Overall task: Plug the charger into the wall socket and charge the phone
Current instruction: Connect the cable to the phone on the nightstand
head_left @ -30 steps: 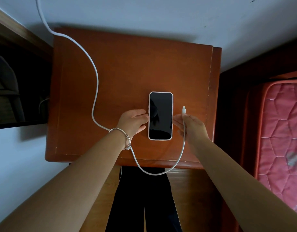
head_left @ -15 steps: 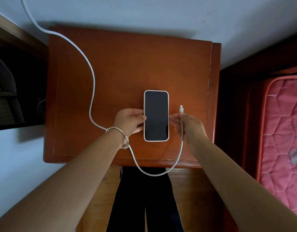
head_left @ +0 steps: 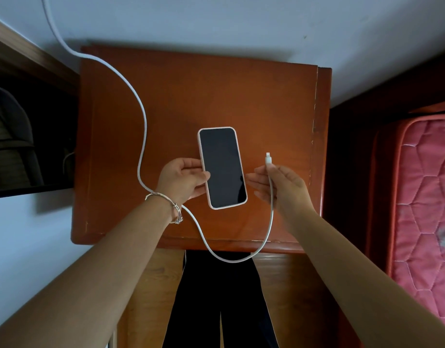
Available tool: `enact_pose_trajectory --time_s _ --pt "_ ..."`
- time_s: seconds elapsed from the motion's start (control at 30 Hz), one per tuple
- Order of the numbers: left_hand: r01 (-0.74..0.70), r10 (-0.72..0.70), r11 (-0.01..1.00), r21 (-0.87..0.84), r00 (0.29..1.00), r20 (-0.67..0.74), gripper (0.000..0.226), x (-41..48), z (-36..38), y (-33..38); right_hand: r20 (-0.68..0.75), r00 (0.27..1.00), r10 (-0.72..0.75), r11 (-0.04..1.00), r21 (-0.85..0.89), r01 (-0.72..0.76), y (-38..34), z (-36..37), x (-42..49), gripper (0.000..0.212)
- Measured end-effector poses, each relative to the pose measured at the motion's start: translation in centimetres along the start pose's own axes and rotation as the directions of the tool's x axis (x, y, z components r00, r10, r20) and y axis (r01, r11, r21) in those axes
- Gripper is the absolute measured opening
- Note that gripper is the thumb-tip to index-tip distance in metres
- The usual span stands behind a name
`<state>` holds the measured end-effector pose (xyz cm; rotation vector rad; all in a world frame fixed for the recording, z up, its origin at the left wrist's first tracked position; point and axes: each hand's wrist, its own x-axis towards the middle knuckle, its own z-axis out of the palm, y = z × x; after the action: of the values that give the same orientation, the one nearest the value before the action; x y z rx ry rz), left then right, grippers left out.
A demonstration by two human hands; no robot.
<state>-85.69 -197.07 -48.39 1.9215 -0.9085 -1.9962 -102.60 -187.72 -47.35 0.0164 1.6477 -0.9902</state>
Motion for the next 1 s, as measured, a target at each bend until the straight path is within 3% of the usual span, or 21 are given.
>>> enact_pose_trajectory --time_s 0.4,1.0 --pt "-0.112 0.103 0.977 -0.183 0.993 -0.057 0.021 0.3 -0.8 3.7 0.107 0.993 -0.059 0.983 -0.168 0.076 1.9 1.5 -2.9 0.024" --pt "-0.082 0.089 0.968 -0.239 0.996 0.018 0.026 0.4 -0.3 2.6 0.172 0.984 -0.051 0.984 -0.159 0.079 2.3 2.6 -3.5 0.026"
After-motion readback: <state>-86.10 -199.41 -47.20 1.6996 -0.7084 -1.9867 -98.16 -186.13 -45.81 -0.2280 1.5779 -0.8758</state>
